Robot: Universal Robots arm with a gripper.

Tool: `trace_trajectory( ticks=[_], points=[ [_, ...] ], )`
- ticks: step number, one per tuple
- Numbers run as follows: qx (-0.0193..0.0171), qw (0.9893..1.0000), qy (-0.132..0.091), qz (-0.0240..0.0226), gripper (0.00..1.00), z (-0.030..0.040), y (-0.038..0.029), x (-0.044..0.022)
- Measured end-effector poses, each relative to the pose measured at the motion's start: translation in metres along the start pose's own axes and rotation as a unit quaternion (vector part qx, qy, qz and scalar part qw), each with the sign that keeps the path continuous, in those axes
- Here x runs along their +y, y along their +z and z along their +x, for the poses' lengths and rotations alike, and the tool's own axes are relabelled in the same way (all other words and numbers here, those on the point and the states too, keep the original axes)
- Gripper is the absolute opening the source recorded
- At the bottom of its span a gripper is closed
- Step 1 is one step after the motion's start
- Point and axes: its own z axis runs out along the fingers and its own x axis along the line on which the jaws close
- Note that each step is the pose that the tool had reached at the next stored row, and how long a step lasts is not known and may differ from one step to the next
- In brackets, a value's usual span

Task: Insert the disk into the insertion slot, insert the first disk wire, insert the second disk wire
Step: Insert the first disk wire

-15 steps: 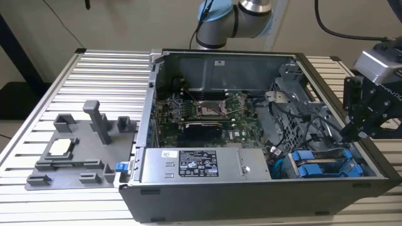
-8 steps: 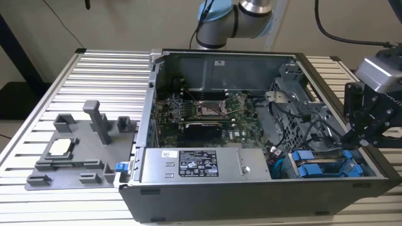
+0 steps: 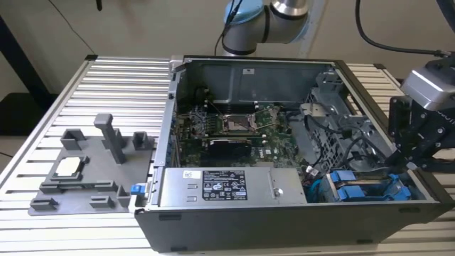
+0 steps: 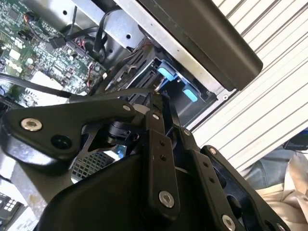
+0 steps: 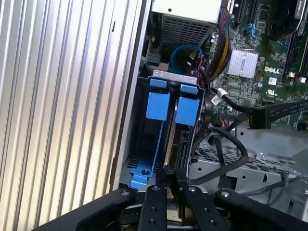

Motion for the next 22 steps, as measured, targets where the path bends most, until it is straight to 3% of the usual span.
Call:
trace_trajectory(
  ticks=[3,11,22],
  points=[
    [-0.0008,1.0,0.005,0.0017,0.19,-0.0003,0.0014,0.0022],
    [-0.0039,0.9998,0.013,0.0154,0.19,-0.0011,0.0056,0.0064],
    [-0.004,0.9998,0.013,0.0162,0.19,-0.0011,0.0058,0.0064]
  ],
)
